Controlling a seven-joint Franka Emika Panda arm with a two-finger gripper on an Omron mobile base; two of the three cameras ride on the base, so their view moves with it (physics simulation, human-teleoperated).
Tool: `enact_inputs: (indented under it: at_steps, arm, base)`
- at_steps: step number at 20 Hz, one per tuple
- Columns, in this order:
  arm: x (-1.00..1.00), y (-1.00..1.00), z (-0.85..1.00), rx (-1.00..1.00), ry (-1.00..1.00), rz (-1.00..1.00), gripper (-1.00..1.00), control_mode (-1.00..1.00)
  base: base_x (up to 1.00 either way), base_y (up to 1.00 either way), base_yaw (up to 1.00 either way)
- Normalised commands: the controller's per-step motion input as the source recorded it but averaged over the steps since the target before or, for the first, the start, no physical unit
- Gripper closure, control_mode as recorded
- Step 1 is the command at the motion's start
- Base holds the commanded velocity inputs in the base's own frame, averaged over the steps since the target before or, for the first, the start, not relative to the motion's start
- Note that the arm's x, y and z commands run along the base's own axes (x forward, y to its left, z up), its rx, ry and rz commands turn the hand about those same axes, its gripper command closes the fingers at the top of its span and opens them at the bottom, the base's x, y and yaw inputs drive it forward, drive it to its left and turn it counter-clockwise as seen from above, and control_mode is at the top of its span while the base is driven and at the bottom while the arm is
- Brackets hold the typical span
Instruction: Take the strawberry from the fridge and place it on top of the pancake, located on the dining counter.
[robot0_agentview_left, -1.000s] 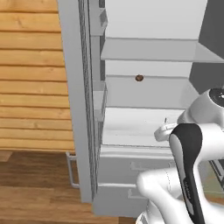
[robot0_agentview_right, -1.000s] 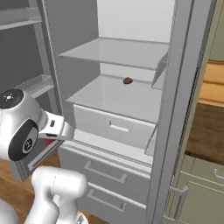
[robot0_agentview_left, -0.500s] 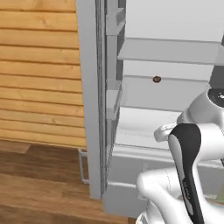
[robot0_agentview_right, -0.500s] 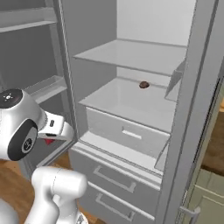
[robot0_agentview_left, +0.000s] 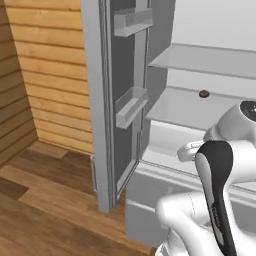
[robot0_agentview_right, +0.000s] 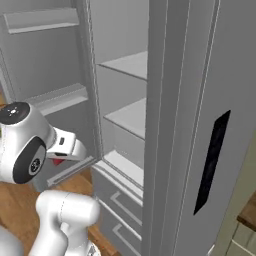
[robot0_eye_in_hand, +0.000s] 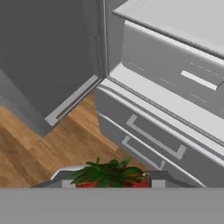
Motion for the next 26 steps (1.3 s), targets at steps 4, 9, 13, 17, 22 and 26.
enact_inputs:
  at_steps: [4,9,13,17,22,26]
  arm:
    - [0.0,0.0,0.0,0.0,0.0,0.0,1.0,1.0]
    - [0.0,0.0,0.0,0.0,0.0,0.0,1.0,1.0]
    - [0.0,0.0,0.0,0.0,0.0,0.0,1.0,1.0]
    - [0.0,0.0,0.0,0.0,0.0,0.0,1.0,1.0]
    - [0.0,0.0,0.0,0.0,0.0,0.0,1.0,1.0]
    - [0.0,0.0,0.0,0.0,0.0,0.0,1.0,1.0]
  base:
    - [-0.88,0.32,0.29]
    - [-1.0,0.38,0.38]
    - [-1.0,0.18,0.56]
    - [-1.0,0.33,0.44]
    - [-0.83,0.55,0.48]
    - [-0.03,0.19,0.62]
